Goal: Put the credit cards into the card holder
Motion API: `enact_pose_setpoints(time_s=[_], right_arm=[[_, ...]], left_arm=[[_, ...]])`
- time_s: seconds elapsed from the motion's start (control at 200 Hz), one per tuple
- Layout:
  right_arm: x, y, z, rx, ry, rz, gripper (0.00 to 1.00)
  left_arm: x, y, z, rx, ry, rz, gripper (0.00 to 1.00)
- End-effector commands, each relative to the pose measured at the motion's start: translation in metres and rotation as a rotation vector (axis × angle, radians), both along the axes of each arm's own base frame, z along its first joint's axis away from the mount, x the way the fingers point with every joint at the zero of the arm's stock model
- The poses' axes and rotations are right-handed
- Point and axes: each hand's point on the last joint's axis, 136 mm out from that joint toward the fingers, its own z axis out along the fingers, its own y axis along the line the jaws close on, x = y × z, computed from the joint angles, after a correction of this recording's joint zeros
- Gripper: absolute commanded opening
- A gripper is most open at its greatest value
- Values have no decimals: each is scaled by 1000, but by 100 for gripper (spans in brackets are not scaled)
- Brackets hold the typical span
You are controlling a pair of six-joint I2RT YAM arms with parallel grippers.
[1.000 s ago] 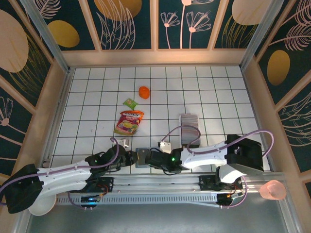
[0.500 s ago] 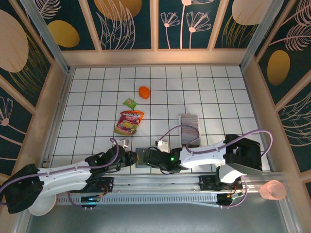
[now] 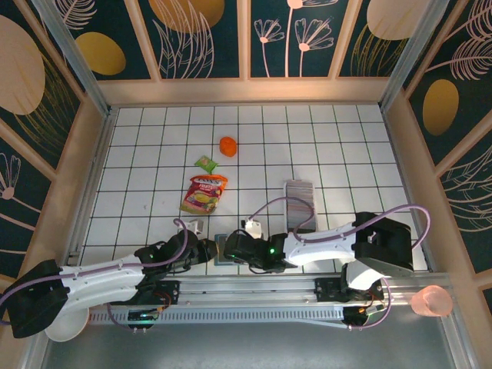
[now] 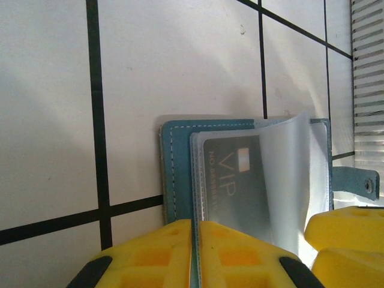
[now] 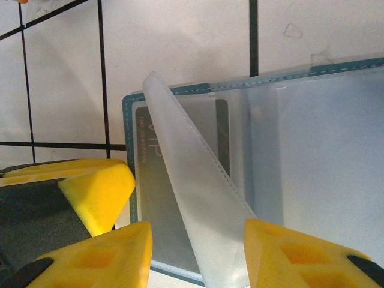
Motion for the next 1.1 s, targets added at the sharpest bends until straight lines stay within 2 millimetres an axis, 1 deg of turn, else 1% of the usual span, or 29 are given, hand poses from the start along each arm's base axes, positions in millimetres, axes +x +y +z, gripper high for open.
enact_pose_setpoints(time_s=[0.0, 0.08, 0.17, 0.365, 0.42, 0.525, 0.641, 0.736, 0.766, 0.831, 0.871, 0.931, 0.996, 1.041, 1.091], right_arm=[[4, 12, 4, 33, -17, 16, 45], [3, 16, 5, 47, -17, 23, 45], [4, 24, 12, 83, -30, 40, 44], [6, 41, 36, 157, -100, 102, 43], [7, 46, 47, 183, -135, 128, 43], [11, 51, 75, 218, -224, 180, 42], [16, 49, 107, 233, -334, 223, 42], [20, 46, 138, 252, -436, 269, 42], [21, 44, 147, 245, -470, 282, 40], [28, 38, 161, 204, -562, 328, 38], [33, 32, 166, 143, -618, 376, 36], [41, 22, 175, 21, -732, 469, 36], [50, 10, 185, -144, -890, 605, 40], [51, 4, 190, -251, -1004, 726, 45], [50, -7, 188, -375, -1107, 878, 50]], left_arm=[[4, 8, -1, 15, -10, 49, 11], [7, 12, 0, 15, -21, 73, 11], [8, 16, 1, 8, -29, 92, 11], [11, 28, 0, 28, -34, 149, 11], [13, 32, 2, 37, -44, 169, 11], [19, 42, 8, 57, -71, 221, 13], [23, 49, 16, 47, -103, 262, 15], [24, 50, 20, 27, -117, 270, 15], [25, 49, 21, 21, -118, 272, 15], [25, 47, 26, 12, -123, 265, 16], [25, 44, 29, 10, -130, 251, 17], [26, 42, 33, 12, -139, 237, 18], [27, 39, 35, 21, -145, 225, 18], [27, 37, 36, 28, -149, 213, 18], [28, 34, 37, 31, -156, 195, 18]])
